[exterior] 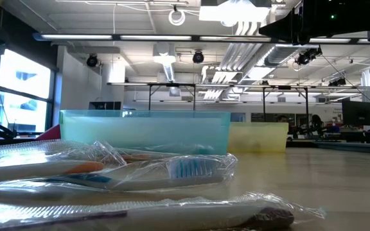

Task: Pick & Place Toothbrushes
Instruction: Put the blue toothbrush into the green bin

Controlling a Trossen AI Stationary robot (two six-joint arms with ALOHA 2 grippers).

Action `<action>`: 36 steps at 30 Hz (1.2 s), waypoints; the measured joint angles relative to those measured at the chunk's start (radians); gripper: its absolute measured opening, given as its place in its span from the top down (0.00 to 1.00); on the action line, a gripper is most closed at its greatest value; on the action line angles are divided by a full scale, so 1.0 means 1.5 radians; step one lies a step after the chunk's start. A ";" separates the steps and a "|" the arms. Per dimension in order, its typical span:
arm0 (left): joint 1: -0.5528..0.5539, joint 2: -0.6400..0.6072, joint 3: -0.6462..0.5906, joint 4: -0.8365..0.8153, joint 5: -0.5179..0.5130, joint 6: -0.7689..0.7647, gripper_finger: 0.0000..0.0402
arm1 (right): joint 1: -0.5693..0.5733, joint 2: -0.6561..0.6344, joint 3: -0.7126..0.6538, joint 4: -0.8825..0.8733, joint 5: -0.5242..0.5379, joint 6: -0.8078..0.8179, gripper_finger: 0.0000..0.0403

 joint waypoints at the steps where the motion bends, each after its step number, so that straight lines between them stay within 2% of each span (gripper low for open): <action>1: 0.000 -0.008 0.000 -0.010 -0.019 0.000 1.00 | 0.000 0.000 0.000 0.000 0.000 0.000 0.99; 10: 0.000 -0.093 0.000 -0.044 -0.268 0.006 1.00 | 0.000 0.000 0.000 0.002 0.000 0.000 0.99; 19: 0.000 -0.151 0.000 -0.040 -0.346 0.028 1.00 | 0.000 0.000 0.000 0.002 0.000 0.000 0.99; 25: 0.000 -0.176 0.000 0.014 -0.378 0.087 1.00 | 0.000 0.000 0.000 0.002 0.000 0.000 0.99; 32: 0.000 -0.180 0.001 0.083 -0.491 0.171 1.00 | 0.000 0.000 0.000 0.002 0.000 0.000 0.99; 36: 0.000 -0.181 0.001 0.103 -0.513 0.201 1.00 | 0.000 0.000 0.000 0.002 0.000 0.000 0.99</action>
